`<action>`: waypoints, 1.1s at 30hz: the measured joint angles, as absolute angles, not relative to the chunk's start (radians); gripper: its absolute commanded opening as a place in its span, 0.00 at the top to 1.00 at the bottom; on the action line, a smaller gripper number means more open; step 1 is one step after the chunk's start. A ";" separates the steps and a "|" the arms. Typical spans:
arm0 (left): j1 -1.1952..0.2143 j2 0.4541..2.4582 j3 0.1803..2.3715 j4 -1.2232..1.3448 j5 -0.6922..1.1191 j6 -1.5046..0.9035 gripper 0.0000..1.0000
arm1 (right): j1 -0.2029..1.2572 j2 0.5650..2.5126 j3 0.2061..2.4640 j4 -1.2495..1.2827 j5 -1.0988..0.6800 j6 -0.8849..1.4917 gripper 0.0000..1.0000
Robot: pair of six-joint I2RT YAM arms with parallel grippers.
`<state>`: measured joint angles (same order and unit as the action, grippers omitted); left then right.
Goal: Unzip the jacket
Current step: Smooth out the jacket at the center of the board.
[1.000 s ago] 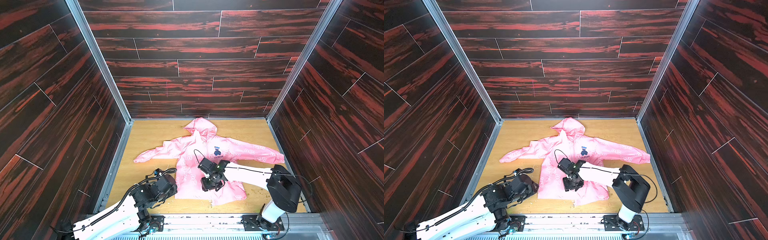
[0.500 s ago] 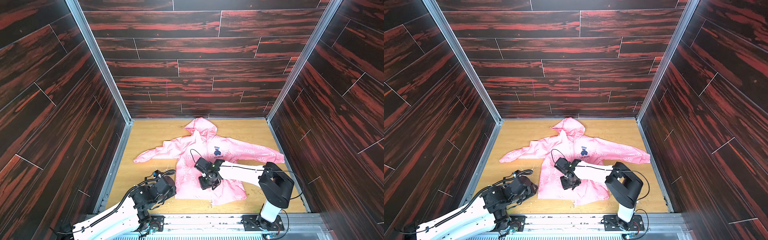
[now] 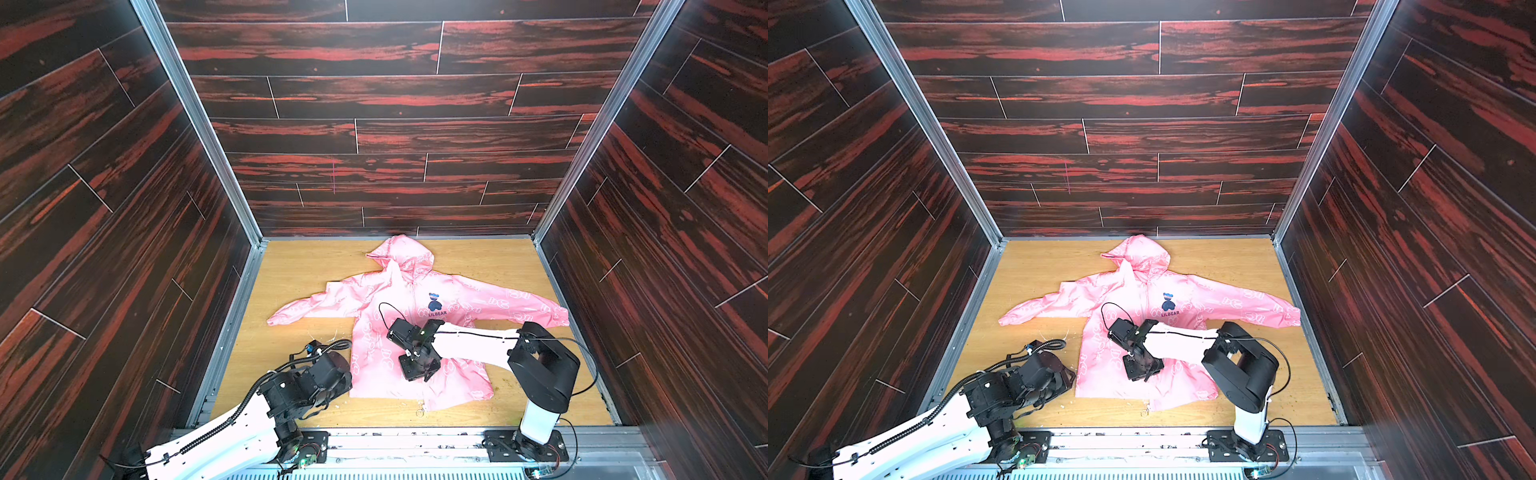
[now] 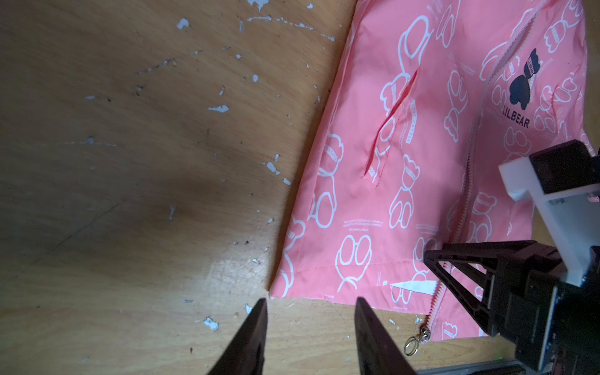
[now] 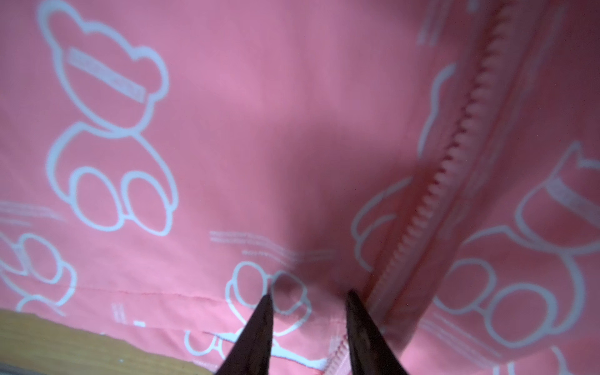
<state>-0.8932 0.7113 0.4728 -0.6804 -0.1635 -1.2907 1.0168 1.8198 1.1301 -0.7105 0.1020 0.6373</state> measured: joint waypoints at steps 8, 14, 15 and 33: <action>-0.893 0.712 0.472 -0.680 -0.161 -1.291 0.59 | 1.023 1.820 1.134 -0.733 0.110 0.638 0.95; -0.893 0.712 0.471 -0.678 -0.160 -1.291 0.62 | 1.039 1.820 1.156 -0.768 0.110 0.639 1.00; -0.893 0.712 0.469 -0.675 -0.160 -1.291 0.63 | 1.041 1.820 1.157 -0.768 0.110 0.639 1.00; -0.893 0.739 0.459 -0.657 -0.157 -1.260 0.51 | 0.778 1.785 1.298 -0.620 -0.012 0.462 0.45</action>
